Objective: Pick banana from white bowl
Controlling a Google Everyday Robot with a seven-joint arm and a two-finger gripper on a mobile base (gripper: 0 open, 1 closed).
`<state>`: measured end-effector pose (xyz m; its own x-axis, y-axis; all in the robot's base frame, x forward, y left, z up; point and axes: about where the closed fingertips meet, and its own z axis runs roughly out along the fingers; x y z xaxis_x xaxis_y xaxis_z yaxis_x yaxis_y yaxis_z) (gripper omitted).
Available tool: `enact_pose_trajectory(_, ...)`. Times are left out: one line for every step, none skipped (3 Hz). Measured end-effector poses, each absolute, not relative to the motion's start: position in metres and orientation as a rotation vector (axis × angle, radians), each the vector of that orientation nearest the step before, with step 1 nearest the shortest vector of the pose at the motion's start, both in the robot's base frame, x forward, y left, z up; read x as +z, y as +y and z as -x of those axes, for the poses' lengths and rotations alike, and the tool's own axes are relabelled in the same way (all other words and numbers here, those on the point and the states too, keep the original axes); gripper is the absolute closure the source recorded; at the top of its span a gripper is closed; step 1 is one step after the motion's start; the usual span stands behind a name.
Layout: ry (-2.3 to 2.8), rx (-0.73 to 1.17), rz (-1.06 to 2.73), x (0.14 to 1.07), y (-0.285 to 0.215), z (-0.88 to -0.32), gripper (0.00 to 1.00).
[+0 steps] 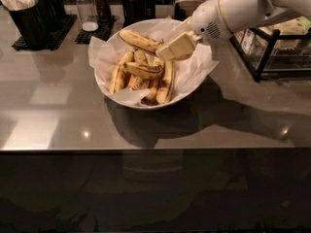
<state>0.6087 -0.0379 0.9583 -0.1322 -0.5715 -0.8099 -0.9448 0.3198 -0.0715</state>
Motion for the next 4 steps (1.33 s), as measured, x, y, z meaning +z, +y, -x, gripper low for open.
enact_pose_trajectory(1.766, 0.636, 1.354, 0.98, -0.038, -0.588, 1.0)
enact_pose_trajectory(1.75, 0.612, 1.296, 1.005, -0.05, -0.546, 1.0)
enact_pose_trajectory(1.772, 0.573, 1.206, 1.013, -0.071, -0.499, 1.0)
enact_pose_trajectory(1.795, 0.564, 1.183, 1.009, -0.083, -0.493, 1.0)
